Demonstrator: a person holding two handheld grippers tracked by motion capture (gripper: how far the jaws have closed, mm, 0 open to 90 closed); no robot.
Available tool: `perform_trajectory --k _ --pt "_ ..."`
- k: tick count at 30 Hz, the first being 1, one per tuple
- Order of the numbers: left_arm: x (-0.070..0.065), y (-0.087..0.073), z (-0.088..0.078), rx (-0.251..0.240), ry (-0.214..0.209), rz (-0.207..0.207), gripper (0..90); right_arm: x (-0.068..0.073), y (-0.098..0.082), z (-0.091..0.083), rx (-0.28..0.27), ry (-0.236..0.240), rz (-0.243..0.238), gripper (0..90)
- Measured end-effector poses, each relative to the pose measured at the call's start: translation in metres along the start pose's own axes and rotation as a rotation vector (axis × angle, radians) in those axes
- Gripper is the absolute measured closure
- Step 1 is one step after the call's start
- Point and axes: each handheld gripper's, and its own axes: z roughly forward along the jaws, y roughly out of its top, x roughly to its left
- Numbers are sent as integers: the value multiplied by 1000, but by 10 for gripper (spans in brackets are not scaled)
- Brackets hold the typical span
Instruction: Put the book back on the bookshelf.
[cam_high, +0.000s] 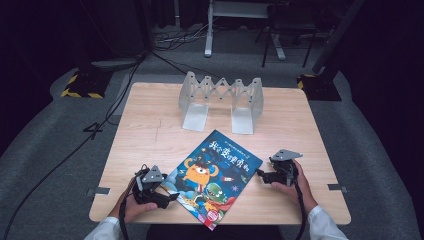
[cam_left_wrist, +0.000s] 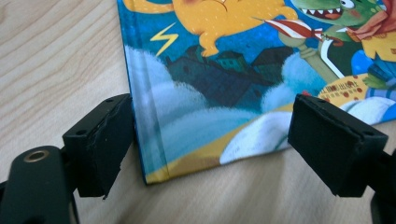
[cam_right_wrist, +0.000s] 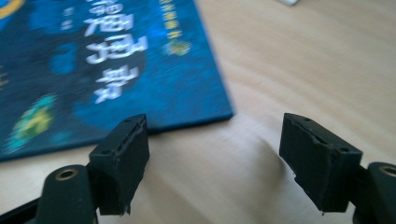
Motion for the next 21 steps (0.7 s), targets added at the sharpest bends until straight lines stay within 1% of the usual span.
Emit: perform_trajectory --k 1,3,5,6,8,9,10,11,13,15,17,19,21 --pt "-2 -2 -1 10 12 17 155 4 -1 -2 11 24 -6 246" --pt "-9 -4 -1 35 56 77 148 19 -7 -8 7 79 -58 247" --pt "-11 -5 -2 30 61 66 145 31 -9 -11 8 132 -91 247" --pt "-12 -5 -2 30 61 68 147 36 -9 -11 9 142 -102 247" --pt "-12 -5 -2 34 61 69 152 42 -5 -9 13 133 -114 246" --pt "-13 -5 -2 35 63 70 153 43 -2 -6 13 130 -113 243" --pt "-14 -5 -3 39 60 70 153 43 0 -4 14 131 -109 219" --pt "-15 -6 -3 36 57 72 152 42 2 -1 23 128 -104 195" --pt "-19 -7 -3 35 44 85 156 37 5 3 27 129 -88 189" --pt "-25 -7 -3 36 45 84 158 33 9 8 25 110 -67 189" --pt "-29 -8 -2 35 45 82 155 32 14 11 30 89 -70 187" --pt "-33 -8 -2 36 45 82 154 30 18 14 37 75 -87 166" --pt "-35 -8 -2 37 38 88 157 28 21 17 43 68 -70 160"
